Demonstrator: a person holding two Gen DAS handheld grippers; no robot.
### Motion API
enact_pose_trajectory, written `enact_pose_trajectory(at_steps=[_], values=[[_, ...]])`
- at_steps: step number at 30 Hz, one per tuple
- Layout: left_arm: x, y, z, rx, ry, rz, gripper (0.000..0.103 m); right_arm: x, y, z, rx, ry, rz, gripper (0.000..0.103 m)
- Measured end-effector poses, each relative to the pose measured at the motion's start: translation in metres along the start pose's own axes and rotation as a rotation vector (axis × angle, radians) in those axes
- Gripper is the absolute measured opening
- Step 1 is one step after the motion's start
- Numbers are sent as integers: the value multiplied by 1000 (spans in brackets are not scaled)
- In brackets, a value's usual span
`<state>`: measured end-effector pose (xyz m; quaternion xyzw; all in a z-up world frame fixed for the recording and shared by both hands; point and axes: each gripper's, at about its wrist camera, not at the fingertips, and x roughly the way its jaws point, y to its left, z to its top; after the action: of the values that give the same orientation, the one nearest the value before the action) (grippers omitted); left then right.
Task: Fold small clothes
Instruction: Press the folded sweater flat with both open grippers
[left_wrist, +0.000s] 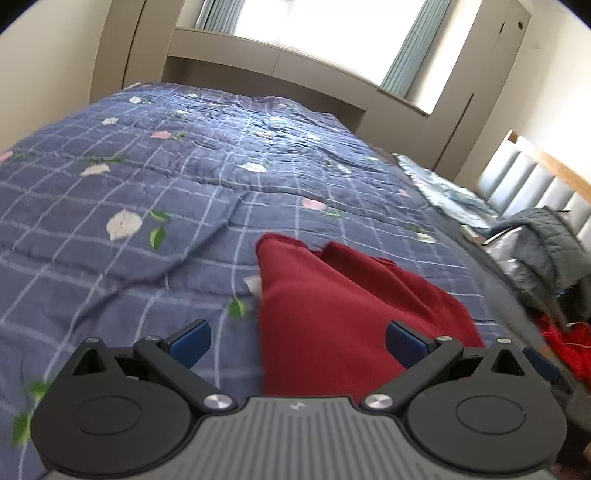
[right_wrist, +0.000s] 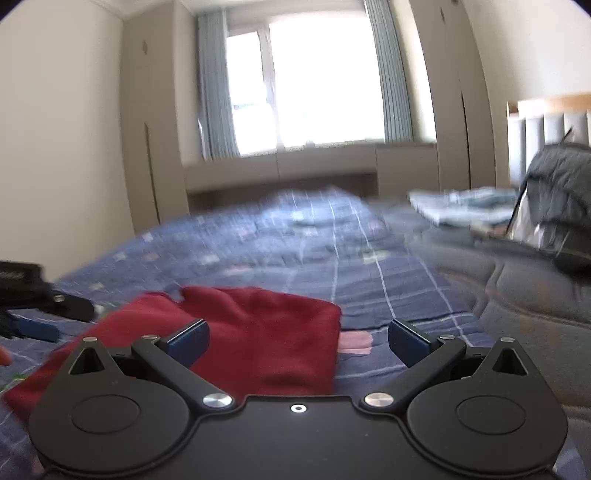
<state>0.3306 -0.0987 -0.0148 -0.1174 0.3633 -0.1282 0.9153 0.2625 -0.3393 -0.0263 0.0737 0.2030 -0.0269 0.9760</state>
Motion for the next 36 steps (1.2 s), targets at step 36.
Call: enact_pose_trajectory(at_steps=[36], values=[[49, 15, -28, -12, 49, 12, 103, 56, -31, -21, 235, 139, 86, 103]])
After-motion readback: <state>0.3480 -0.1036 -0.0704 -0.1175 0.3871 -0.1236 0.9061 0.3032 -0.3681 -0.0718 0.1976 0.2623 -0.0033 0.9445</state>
